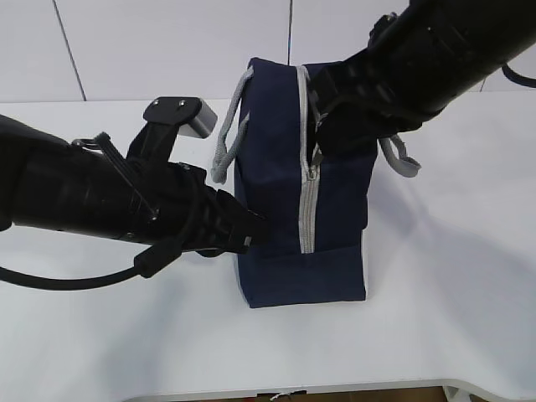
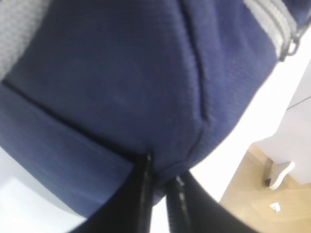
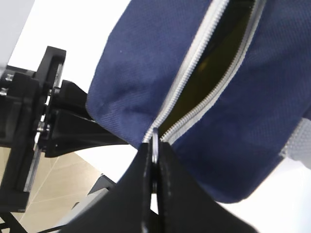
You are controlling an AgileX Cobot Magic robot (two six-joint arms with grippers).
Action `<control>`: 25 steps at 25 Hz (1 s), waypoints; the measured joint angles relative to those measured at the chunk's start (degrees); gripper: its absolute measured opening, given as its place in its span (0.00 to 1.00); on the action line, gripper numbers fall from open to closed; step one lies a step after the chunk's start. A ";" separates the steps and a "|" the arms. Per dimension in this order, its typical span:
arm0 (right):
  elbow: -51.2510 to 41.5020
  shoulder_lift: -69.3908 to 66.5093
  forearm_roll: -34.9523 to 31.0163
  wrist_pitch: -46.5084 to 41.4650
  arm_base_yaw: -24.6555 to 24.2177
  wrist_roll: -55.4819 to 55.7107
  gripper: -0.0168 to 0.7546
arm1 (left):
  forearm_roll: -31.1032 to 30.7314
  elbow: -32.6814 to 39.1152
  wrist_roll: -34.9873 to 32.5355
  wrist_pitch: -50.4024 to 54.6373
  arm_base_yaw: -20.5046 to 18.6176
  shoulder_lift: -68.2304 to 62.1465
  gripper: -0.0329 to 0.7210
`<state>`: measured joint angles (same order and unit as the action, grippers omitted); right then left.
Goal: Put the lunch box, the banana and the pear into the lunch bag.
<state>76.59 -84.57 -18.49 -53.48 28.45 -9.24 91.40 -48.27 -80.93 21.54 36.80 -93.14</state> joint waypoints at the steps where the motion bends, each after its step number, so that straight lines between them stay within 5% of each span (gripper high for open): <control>1: 0.00 0.00 0.13 -0.13 0.00 -0.09 0.05 | 0.00 0.00 -0.23 0.00 0.00 0.00 0.04; 25: 11.58 -4.34 6.70 -1.32 0.00 0.59 0.05 | 0.23 0.00 -1.23 0.31 0.00 0.00 0.03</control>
<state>88.17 -88.91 -11.80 -54.81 28.45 -8.65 91.63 -48.27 -82.16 21.86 36.80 -93.14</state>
